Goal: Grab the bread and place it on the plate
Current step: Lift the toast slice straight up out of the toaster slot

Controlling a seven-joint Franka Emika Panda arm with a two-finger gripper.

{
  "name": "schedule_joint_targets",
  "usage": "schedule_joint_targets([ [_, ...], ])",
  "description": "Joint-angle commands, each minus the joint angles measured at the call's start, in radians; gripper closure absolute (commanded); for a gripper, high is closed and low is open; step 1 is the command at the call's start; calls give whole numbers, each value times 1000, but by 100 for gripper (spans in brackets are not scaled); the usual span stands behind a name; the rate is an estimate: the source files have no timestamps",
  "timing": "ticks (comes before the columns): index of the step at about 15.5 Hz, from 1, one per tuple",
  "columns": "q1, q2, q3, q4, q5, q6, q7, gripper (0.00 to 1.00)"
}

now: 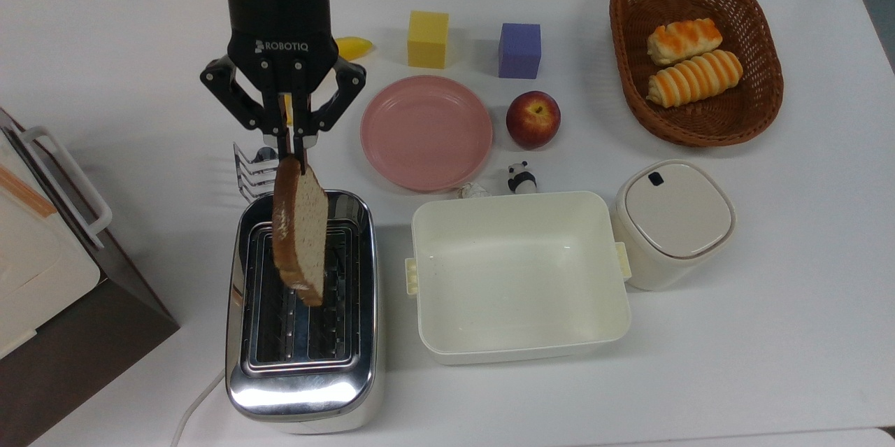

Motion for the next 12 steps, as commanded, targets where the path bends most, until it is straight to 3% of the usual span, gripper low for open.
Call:
schedule_joint_targets([
  [1, 2, -109, -4, -145, 25, -58, -136, 100],
  [9, 8, -170, -9, -185, 19, -289, -358, 100],
  [12, 14, -225, -3, -260, 17, -300, -384, 100],
])
